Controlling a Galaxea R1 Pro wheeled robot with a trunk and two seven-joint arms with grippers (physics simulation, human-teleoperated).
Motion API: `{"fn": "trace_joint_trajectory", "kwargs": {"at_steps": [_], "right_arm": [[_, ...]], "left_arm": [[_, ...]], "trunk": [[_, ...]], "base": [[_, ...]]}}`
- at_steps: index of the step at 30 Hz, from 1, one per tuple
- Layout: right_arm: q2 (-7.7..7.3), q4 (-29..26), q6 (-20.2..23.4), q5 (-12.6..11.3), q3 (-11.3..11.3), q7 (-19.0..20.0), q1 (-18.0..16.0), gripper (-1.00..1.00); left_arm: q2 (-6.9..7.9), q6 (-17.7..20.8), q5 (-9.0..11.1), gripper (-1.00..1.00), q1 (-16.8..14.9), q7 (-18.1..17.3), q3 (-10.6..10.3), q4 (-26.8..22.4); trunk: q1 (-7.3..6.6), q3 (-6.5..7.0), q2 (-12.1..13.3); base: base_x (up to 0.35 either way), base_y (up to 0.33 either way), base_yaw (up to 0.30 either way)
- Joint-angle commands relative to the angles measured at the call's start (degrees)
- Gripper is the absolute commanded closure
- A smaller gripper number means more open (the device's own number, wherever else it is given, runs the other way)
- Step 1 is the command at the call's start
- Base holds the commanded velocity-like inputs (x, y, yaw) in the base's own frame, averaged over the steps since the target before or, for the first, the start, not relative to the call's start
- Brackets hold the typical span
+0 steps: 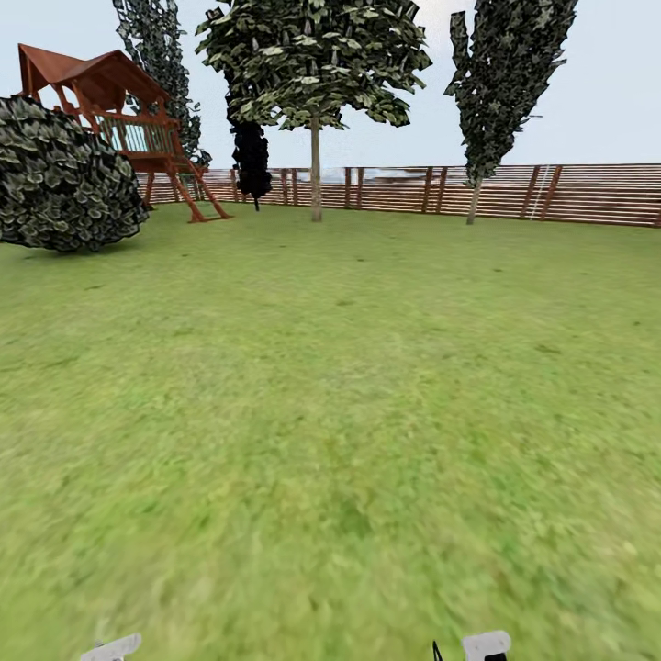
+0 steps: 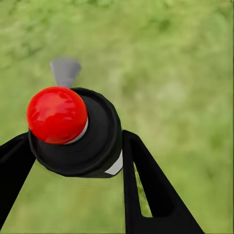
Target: In the garden, pick up the pesticide atomizer on the floor and spray pesticide onto both trees until each tree trunk is fully covered.
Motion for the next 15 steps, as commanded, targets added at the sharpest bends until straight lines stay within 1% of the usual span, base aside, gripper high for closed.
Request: {"fn": "trace_joint_trajectory", "kwargs": {"at_steps": [1,15], "right_arm": [[0.0,0.04,-0.02,0.52,0.32,-0.6,-0.03,-1.0],[0.0,0.04,-0.02,0.52,0.32,-0.6,-0.03,-1.0]], "left_arm": [[0.01,-0.17,0.33,1.0,-0.03,0.0,-0.28,0.04],[-0.02,-0.17,0.26,1.0,-0.03,0.0,-0.28,0.08]], "trunk": [[0.03,-0.05,-0.02],[0.03,-0.05,-0.02]], "base": [[0.339,0.0,0.0],[0.339,0.0,0.0]]}}
